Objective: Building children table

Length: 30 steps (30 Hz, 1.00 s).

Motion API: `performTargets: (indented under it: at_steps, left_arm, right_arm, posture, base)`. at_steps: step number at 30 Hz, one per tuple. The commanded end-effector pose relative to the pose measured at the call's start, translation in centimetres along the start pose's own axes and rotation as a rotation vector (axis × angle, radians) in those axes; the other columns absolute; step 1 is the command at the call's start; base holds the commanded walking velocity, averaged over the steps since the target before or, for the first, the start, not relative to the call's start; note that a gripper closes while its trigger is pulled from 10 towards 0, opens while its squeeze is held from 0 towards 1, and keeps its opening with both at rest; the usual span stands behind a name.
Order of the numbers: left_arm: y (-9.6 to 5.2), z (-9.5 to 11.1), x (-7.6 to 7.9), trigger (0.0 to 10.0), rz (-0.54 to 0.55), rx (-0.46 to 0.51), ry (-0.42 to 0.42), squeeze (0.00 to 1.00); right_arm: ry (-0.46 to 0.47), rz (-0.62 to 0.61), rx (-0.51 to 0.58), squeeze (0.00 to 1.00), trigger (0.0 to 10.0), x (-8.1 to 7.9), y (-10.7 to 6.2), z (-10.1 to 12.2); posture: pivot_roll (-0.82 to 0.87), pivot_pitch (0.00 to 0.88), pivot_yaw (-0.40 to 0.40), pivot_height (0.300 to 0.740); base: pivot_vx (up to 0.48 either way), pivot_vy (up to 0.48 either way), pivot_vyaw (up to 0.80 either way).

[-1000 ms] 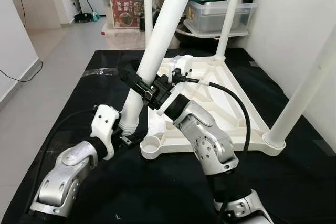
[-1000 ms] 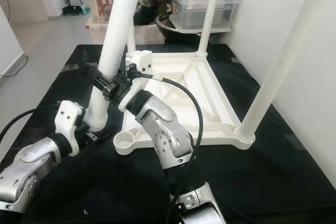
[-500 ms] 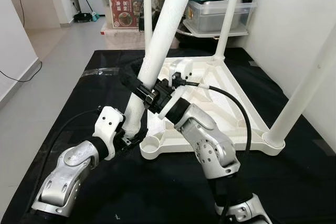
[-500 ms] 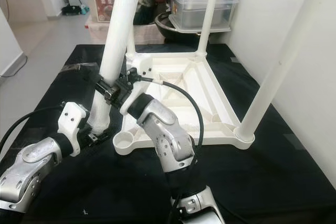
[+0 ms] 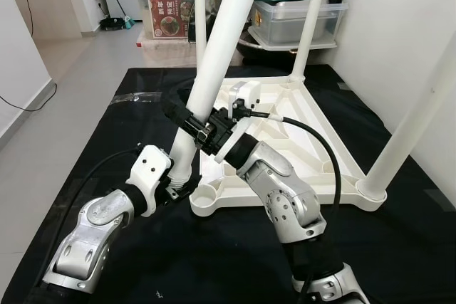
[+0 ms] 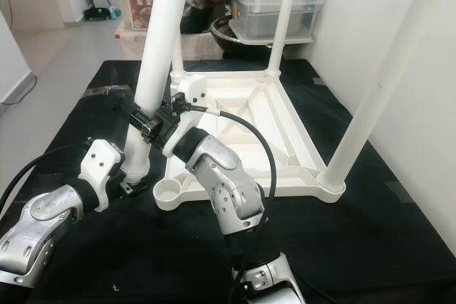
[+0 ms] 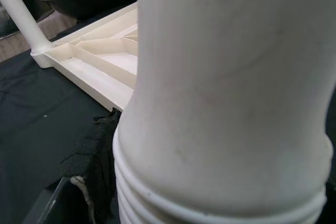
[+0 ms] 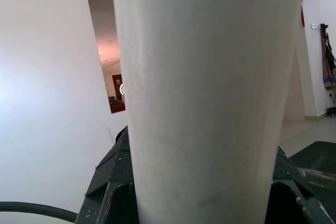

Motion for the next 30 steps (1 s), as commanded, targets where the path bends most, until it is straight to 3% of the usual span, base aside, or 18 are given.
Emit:
performTargets:
  at_steps: [1,3,4,5,6,8,9,17,18,19,30]
  left_arm:
    - [0.7,0.3,0.3,10.0,-0.002,0.010,0.017,0.00]
    - [0.8,0.4,0.1,10.0,0.007,0.016,0.018,0.00]
    - [0.9,0.7,0.3,10.0,-0.005,0.031,0.022,0.14]
    - [0.9,0.7,0.3,10.0,-0.005,0.031,0.022,0.14]
    - [0.9,0.8,0.5,10.0,-0.017,0.045,0.029,0.58]
    - [0.9,0.8,0.5,10.0,-0.017,0.045,0.029,0.58]
    - [0.8,1.0,0.7,10.0,-0.035,0.056,0.015,1.00]
    - [0.8,1.0,0.6,10.0,-0.030,0.054,0.013,1.00]
    - [0.8,0.9,0.9,10.0,-0.044,0.044,0.015,0.76]
    - [0.7,0.8,1.2,10.0,-0.058,0.039,0.022,0.00]
    - [0.3,0.5,0.7,10.0,-0.041,0.040,0.035,0.00]
  right_arm:
    - [0.037,0.115,0.003,0.00,0.0,-2.4,0.8,-0.2]
    - [0.037,0.115,0.003,0.00,0.0,-2.4,0.8,-0.2]
    - [0.037,0.115,0.002,0.00,0.0,-2.5,0.8,-0.2]
    - [0.037,0.115,0.002,0.00,0.0,-2.5,0.8,-0.2]
    - [0.036,0.115,0.002,0.00,0.0,-2.5,0.8,-0.2]
    - [0.036,0.115,0.002,0.00,0.0,-2.5,0.8,-0.2]
    - [0.036,0.114,0.001,0.00,0.0,-2.5,0.8,-0.3]
    - [0.033,0.108,-0.002,0.00,0.0,-2.4,0.7,-0.4]
    - [0.032,0.107,-0.002,0.00,0.0,-2.3,0.7,-0.4]
    - [0.031,0.106,-0.002,0.00,0.0,-2.3,0.7,-0.4]
    - [0.024,0.101,-0.004,0.00,0.0,-2.1,0.7,-0.4]
  posture:
    - [0.09,0.000,-0.008,0.740]
    - [0.09,0.000,-0.006,0.740]
    - [0.09,0.000,-0.005,0.740]
    - [0.09,0.000,-0.005,0.740]
    - [0.09,0.000,-0.004,0.740]
    - [0.09,0.000,-0.004,0.740]
    - [0.09,0.000,-0.003,0.740]
    - [0.09,0.000,-0.003,0.740]
    - [0.09,0.000,-0.003,0.740]
    - [0.09,0.000,-0.004,0.740]
    - [0.10,0.000,-0.009,0.740]
  base:
    - [0.000,0.000,0.00]
    - [0.000,0.000,0.00]
    - [0.000,0.000,0.00]
    - [0.000,0.000,0.00]
    - [0.000,0.000,0.00]
    - [0.000,0.000,0.00]
    - [0.000,0.000,0.00]
    - [0.000,0.000,0.00]
    - [0.000,0.000,0.00]
    - [0.000,0.000,0.00]
    - [0.000,0.000,0.00]
Point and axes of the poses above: a point about 5 cm out from each wrist's last joint towards the gripper, its own y axis pointing out of the wrist towards the gripper, its own z axis along the axis of the wrist's last joint, x = y × z, the point moved 3 cm from there along y, pointing out of the wrist towards the gripper, and after that the axes turned 9 degrees about -y, right-handed, at the moved point
